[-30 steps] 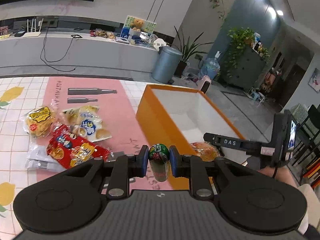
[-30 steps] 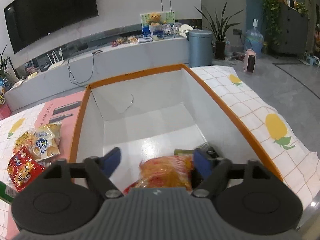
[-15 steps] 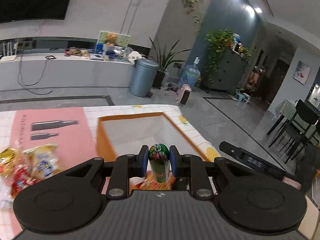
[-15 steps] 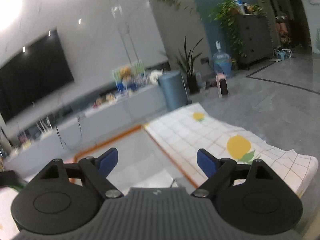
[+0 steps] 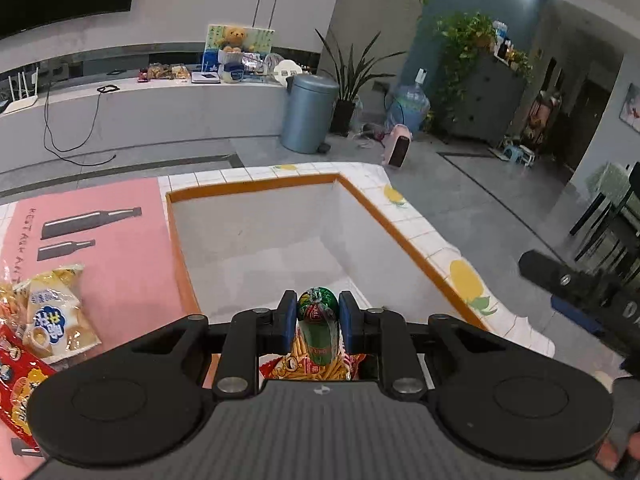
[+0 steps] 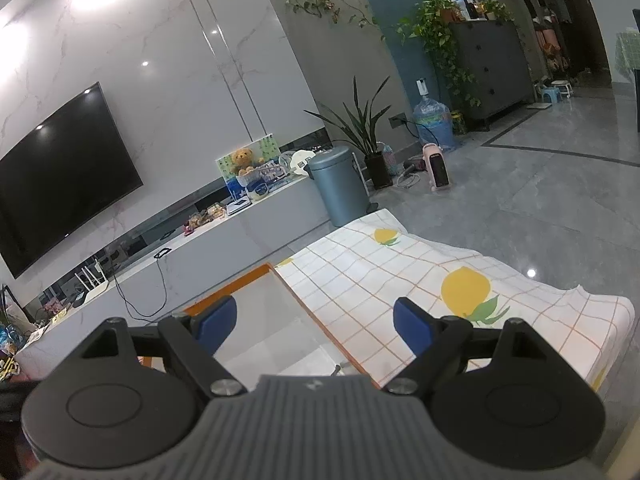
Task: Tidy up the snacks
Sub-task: 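Lower the green sausage into the orange box and open the left tool, then move both tools back over the snack pile on the pink mat, then grasp the red noodle-snack bag with the right tool and lift it, then grasp the white stick packets with the left tool while the right tool holds the red bag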
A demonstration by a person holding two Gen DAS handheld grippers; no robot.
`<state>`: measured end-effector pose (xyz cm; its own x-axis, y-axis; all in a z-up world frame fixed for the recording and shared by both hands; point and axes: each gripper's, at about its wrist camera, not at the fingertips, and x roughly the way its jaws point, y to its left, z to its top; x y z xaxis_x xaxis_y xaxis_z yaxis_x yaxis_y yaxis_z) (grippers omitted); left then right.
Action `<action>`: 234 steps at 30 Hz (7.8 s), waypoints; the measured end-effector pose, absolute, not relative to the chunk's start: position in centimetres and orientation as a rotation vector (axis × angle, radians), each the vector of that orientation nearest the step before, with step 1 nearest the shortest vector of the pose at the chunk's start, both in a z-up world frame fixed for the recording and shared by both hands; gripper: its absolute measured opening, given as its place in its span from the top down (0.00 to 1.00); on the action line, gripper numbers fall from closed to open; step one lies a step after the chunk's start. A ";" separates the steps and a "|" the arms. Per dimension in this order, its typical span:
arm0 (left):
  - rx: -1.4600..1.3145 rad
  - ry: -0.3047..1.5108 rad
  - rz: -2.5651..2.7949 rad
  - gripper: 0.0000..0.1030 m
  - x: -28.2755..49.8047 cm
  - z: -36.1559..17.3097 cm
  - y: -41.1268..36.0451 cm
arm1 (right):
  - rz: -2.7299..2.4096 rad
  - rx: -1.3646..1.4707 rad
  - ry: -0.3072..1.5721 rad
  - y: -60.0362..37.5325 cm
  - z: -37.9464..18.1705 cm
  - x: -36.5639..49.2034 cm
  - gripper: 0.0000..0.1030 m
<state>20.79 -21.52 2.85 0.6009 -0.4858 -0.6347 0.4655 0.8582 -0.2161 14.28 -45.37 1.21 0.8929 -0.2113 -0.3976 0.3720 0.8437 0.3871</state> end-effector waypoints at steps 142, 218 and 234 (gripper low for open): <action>-0.300 0.784 -0.037 0.22 12.8 -0.5 8.9 | 0.377 -0.042 0.646 -18.6 -7.8 22.9 0.61; -0.121 0.846 -0.109 0.22 18.2 -1.6 5.6 | 0.163 -0.041 0.569 -18.3 -6.0 18.0 0.31; 0.059 0.775 -0.485 0.16 23.1 -5.0 3.6 | 0.172 -0.043 0.564 -19.0 -5.5 17.9 0.31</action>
